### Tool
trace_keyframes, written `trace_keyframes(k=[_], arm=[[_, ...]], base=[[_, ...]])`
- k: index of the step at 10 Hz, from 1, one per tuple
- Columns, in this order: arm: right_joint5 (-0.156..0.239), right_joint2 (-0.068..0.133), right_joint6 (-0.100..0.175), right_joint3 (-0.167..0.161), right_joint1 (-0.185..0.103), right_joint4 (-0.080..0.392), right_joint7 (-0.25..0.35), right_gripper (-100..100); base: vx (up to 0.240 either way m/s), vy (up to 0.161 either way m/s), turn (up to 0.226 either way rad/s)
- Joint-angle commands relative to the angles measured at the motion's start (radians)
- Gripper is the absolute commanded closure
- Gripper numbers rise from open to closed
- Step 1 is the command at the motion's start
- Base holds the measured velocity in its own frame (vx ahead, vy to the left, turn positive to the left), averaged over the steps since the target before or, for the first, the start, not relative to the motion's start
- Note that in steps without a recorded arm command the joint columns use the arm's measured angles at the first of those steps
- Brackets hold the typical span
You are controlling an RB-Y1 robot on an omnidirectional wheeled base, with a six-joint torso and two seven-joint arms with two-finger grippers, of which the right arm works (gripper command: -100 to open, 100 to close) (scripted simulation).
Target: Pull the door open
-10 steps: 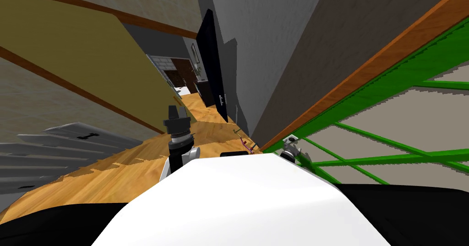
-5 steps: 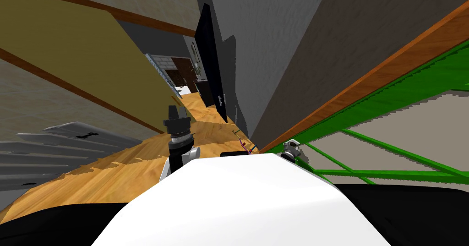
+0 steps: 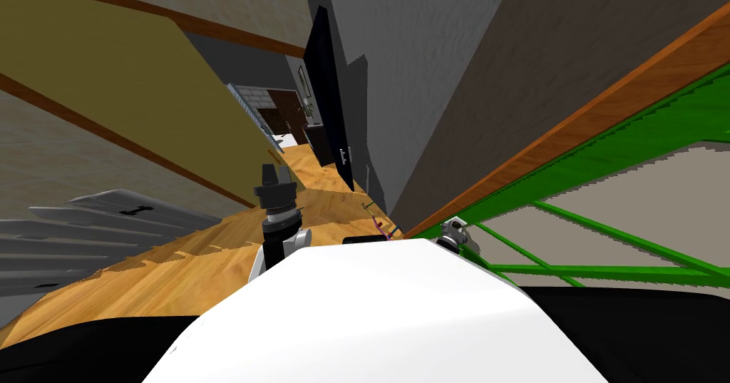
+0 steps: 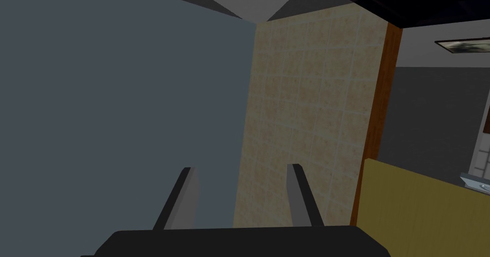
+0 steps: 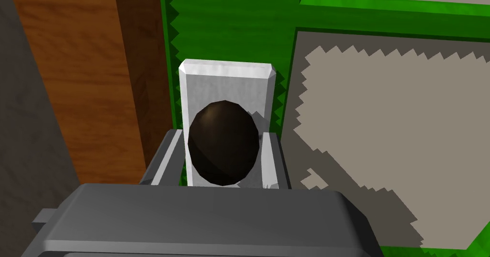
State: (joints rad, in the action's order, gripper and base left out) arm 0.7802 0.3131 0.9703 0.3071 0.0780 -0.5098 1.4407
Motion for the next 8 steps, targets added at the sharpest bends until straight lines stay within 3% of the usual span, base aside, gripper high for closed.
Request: trace_keyframes(k=[1,4,8], arm=[[-0.004,0.003,0.0,-0.005,0.001,-0.001,0.005,100],[-0.015,0.01,-0.001,-0.021,0.002,-0.005,0.021,100],[-0.055,0.032,-0.006,-0.077,0.011,-0.019,0.074,100]], base=[[-0.063,0.081,-0.024],[-0.108,0.145,-0.049],[-0.141,0.124,-0.038]])
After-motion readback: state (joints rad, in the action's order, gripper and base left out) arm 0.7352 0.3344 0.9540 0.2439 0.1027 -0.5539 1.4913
